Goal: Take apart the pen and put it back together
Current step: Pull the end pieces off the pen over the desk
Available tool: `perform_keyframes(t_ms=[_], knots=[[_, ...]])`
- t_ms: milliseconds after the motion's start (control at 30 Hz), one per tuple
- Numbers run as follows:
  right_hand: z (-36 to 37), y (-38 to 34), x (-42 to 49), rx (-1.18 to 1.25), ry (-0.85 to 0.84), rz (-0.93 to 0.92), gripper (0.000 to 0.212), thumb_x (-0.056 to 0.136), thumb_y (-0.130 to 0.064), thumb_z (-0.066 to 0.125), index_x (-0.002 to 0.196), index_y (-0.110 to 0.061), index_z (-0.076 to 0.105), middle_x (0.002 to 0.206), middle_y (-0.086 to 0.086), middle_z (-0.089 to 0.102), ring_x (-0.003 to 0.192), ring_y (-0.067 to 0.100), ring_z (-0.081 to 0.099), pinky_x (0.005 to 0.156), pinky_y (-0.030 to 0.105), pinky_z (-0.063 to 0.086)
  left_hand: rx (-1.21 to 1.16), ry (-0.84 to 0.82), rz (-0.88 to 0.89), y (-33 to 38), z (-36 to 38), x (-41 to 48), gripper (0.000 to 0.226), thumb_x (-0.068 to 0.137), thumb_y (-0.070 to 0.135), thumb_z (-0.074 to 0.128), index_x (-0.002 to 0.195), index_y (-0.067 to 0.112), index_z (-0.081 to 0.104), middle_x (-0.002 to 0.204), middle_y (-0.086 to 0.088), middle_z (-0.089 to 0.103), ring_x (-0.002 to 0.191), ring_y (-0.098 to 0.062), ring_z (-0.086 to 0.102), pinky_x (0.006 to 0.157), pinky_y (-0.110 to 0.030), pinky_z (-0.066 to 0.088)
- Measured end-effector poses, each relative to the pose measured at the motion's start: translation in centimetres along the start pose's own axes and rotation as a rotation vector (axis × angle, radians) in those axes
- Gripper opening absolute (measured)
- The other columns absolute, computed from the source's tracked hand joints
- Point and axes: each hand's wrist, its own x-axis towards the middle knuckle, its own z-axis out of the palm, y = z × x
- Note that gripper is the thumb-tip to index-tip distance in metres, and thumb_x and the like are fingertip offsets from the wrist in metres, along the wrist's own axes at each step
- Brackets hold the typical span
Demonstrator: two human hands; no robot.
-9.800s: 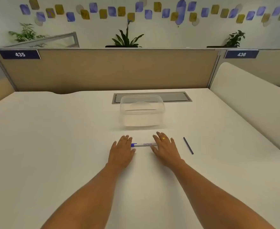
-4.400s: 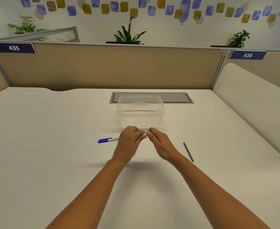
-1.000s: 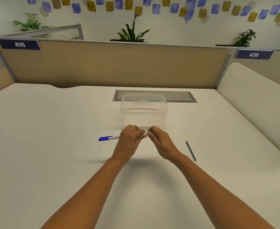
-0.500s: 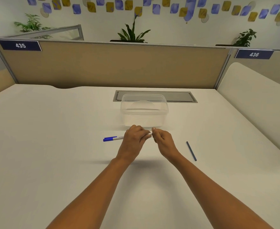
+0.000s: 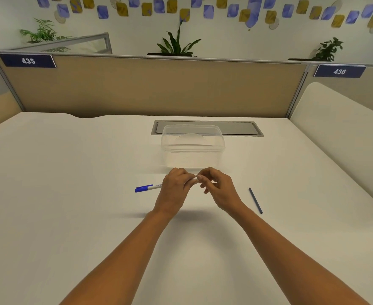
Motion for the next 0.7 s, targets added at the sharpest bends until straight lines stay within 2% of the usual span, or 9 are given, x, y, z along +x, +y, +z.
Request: perform_keyframes(t_ms=[133,333,500,633,700], knots=[[0.03,0.07,0.16,-0.037,0.001,-0.029,0.006,0.087,-0.013,0.057,0.081,-0.014,0.058,0.075,0.002,0.058,0.062,-0.001,0.056,0.056,0.012,0.050,0.017,-0.004,0.008,-0.17,-0.02,-0.02,0.011,0.081,0.011,0.062,0.083,0.002,0.067,0.073,-0.018,0.065,0.071,-0.030,0.055,0.059,-0.040,0.046],[0.27,0.01,0.16,-0.070,0.013,-0.013,0.013,0.089,-0.016,0.055,0.076,-0.012,0.053,0.064,-0.007,0.053,0.055,-0.002,0.053,0.051,0.009,0.044,0.026,0.007,0.021,-0.22,-0.04,-0.10,0.013,0.080,0.014,0.059,0.082,0.004,0.067,0.070,-0.016,0.065,0.069,-0.029,0.054,0.058,-0.041,0.047],[0.39,0.18,0.14,-0.161,0.040,-0.037,0.029,0.091,-0.021,0.050,0.064,-0.029,0.044,0.061,-0.008,0.050,0.059,0.008,0.047,0.057,0.016,0.038,0.023,0.002,0.023,0.01,-0.02,-0.21,0.016,0.079,0.016,0.058,0.082,0.004,0.067,0.069,-0.015,0.065,0.068,-0.029,0.055,0.059,-0.039,0.047],[0.46,0.18,0.13,-0.192,0.063,-0.068,0.025,0.092,-0.018,0.047,0.067,-0.018,0.047,0.060,-0.008,0.048,0.060,0.007,0.047,0.057,0.011,0.036,0.016,0.001,0.021,0.13,-0.02,-0.03,0.019,0.079,0.019,0.055,0.082,0.005,0.067,0.068,-0.015,0.065,0.067,-0.028,0.055,0.058,-0.040,0.048],[0.52,0.13,0.14,-0.189,0.073,-0.071,0.030,0.093,-0.017,0.046,0.064,-0.021,0.046,0.059,-0.012,0.046,0.061,0.001,0.048,0.057,0.009,0.036,0.019,-0.003,0.028,0.12,0.01,-0.07,0.017,0.079,0.018,0.056,0.082,0.005,0.067,0.069,-0.014,0.065,0.067,-0.028,0.055,0.058,-0.040,0.049]])
